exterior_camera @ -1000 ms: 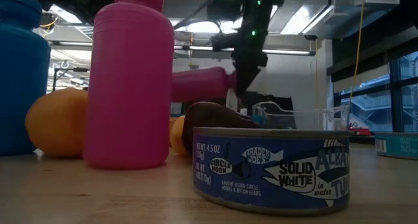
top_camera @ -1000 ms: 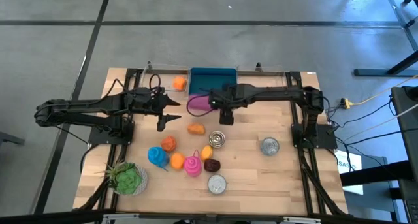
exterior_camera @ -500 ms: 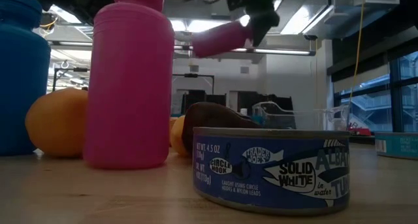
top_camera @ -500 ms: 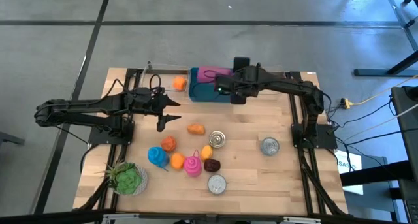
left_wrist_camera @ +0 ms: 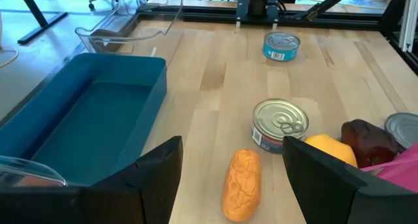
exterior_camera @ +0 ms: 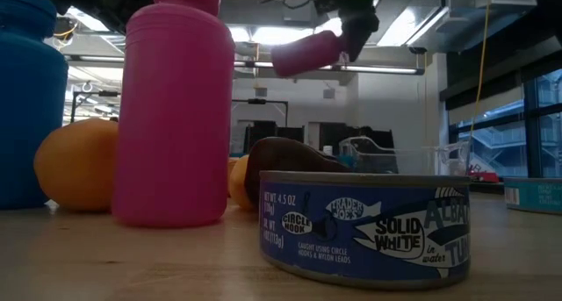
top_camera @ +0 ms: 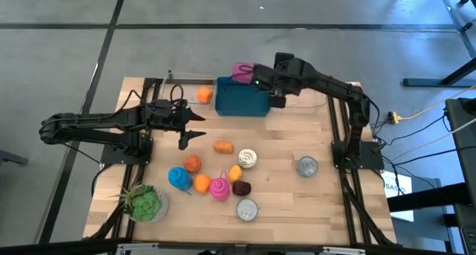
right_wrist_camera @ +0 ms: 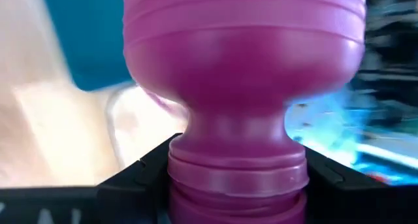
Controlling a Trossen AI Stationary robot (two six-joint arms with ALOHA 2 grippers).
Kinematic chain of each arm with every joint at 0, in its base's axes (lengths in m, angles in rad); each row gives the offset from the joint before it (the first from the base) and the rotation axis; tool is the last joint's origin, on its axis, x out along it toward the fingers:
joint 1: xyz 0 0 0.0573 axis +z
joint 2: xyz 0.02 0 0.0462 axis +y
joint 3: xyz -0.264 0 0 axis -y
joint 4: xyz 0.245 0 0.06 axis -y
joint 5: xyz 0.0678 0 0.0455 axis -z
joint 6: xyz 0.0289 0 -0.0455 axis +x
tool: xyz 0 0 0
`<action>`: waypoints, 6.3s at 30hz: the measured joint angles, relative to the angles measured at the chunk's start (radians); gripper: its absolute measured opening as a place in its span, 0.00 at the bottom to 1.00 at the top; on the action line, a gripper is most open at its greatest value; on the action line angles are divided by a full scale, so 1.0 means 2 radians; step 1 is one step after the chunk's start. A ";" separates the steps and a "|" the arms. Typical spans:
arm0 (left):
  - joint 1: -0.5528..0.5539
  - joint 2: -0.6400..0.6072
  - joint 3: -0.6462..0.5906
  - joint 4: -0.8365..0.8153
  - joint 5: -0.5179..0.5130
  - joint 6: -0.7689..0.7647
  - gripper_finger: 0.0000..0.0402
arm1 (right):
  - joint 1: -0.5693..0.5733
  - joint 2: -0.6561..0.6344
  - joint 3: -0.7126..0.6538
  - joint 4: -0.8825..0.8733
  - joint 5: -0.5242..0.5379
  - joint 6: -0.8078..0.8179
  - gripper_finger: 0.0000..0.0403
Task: Pick & Place Food Item
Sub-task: Put the violet water bottle into the blue bin
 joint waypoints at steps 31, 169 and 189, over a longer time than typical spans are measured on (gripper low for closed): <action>0.001 0.037 0.000 0.018 -0.028 -0.008 0.63 | -0.059 0.001 -0.139 0.151 -0.226 -0.010 0.51; 0.002 0.255 0.064 0.092 -0.009 -0.011 0.65 | 0.021 -0.106 -0.362 -0.003 -0.242 0.030 0.51; 0.002 0.255 0.064 0.098 -0.009 -0.012 0.65 | 0.034 -0.087 -0.378 0.024 -0.316 0.039 0.51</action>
